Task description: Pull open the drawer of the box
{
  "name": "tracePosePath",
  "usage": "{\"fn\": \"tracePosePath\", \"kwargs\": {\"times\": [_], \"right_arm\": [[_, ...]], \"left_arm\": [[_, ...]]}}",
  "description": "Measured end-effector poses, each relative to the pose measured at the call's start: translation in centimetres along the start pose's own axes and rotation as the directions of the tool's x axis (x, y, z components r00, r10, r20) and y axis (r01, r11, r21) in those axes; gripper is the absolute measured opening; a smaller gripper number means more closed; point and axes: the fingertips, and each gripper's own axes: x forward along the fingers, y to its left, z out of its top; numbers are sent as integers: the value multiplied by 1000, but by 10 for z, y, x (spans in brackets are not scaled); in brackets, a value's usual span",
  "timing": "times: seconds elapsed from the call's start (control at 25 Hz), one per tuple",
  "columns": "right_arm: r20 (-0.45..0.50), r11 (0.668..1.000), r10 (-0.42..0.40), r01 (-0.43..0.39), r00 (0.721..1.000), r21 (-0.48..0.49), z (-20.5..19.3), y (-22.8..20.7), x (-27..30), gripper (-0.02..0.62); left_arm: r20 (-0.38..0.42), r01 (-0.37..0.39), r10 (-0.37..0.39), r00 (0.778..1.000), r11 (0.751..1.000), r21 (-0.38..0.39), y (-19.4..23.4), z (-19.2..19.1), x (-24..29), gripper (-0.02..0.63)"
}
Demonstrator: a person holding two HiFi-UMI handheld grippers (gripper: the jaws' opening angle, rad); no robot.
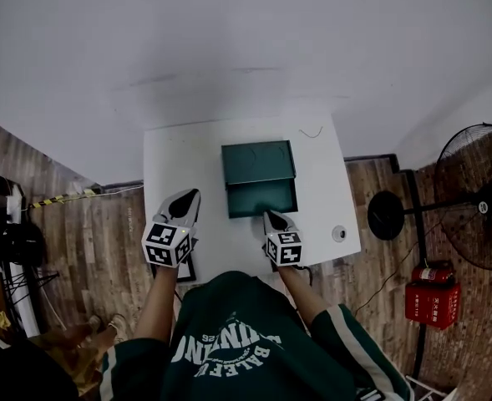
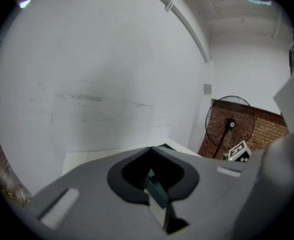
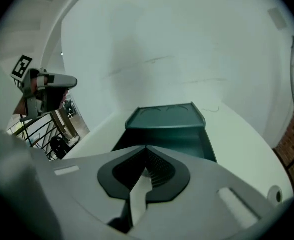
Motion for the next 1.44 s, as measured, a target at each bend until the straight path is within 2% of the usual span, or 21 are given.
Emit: {"fn": "tracePosePath", "kwargs": {"times": [0.24, 0.44, 0.6, 0.76, 1.44], "right_arm": [[177, 988, 106, -83, 979, -132, 92, 34, -13, 2], [321, 977, 158, -100, 934, -190, 169, 50, -39, 2], [399, 974, 178, -103, 899, -202, 203, 56, -57, 2], [423, 972, 185, -102, 887, -210, 210, 61, -65, 2], [396, 975, 174, -101, 902, -198, 192, 52, -56, 2]], "left_arm": [[81, -15, 11, 997, 999, 49, 1, 33, -3, 52], [140, -20, 7, 990, 996, 88, -3, 63, -7, 52], [148, -25, 10, 989, 995, 100, -1, 69, -7, 52], [142, -29, 15, 990, 995, 99, 1, 68, -10, 52], [147, -19, 5, 989, 996, 90, 0, 65, -2, 52]]}}
